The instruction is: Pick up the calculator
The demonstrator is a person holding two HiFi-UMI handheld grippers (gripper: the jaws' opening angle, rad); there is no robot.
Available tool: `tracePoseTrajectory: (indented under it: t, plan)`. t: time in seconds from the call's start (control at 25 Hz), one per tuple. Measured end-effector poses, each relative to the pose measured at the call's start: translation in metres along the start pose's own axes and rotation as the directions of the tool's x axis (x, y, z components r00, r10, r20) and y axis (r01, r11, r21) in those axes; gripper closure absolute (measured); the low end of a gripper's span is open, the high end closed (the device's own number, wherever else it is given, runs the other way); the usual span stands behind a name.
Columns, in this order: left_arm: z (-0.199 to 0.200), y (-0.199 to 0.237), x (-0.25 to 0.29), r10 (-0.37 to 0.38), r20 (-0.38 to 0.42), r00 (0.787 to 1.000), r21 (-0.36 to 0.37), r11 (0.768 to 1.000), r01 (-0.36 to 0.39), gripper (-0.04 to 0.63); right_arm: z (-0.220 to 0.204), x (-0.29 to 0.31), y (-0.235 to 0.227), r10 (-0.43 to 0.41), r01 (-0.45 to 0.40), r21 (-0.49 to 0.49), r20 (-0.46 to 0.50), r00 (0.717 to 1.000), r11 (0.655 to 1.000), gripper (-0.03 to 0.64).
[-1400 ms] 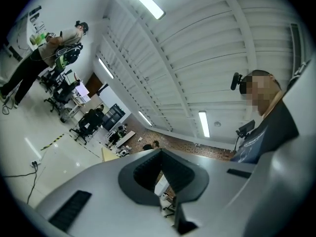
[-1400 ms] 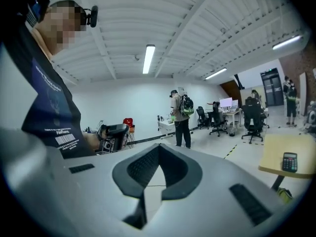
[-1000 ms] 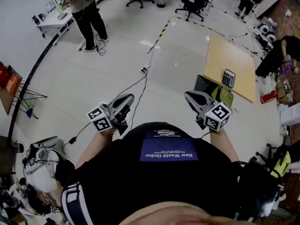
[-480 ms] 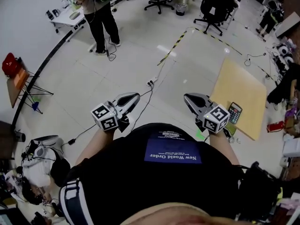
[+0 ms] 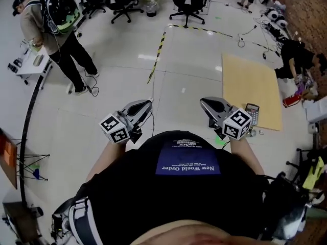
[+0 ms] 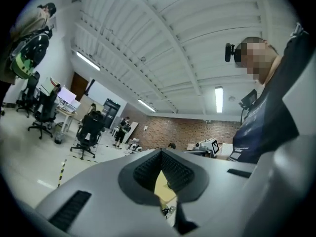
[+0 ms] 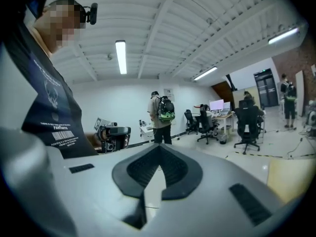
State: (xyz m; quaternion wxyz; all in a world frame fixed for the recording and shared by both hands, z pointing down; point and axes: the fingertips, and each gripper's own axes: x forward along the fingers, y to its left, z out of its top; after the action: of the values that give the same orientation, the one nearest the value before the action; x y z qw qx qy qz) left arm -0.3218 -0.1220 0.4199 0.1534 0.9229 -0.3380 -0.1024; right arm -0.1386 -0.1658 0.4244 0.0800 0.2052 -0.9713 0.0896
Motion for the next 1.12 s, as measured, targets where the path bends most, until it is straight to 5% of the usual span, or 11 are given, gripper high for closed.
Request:
tracePoseTrajectory:
  t: [0.16,0.44,0.96,1.12]
  plan:
    - [0.018,0.043,0.029,-0.141,-0.055,0.989,0.010,0.990,0.142,0.588,0.002,0.017,-0.030,-0.139,0.137,0.074,0.027,0.990,0.988,0.632]
    - [0.012,0.074,0.088,-0.257,-0.090,0.962,-0.054,0.966,0.253,0.589,-0.006,0.027,-0.069,-0.214,0.213,0.088,0.003,0.977,0.973,0.632]
    - [0.024,0.087,0.245,-0.227,-0.113,0.967,-0.038,0.974,0.224,0.589,0.025,-0.019,-0.218,-0.158,0.157,0.023,0.046,0.986,0.987,0.632]
    - [0.029,0.086,0.299,-0.299,-0.109,0.948,-0.092,0.953,0.290,0.588,0.033,-0.039,-0.265,-0.212,0.210,0.036,0.066,0.975,0.977,0.632]
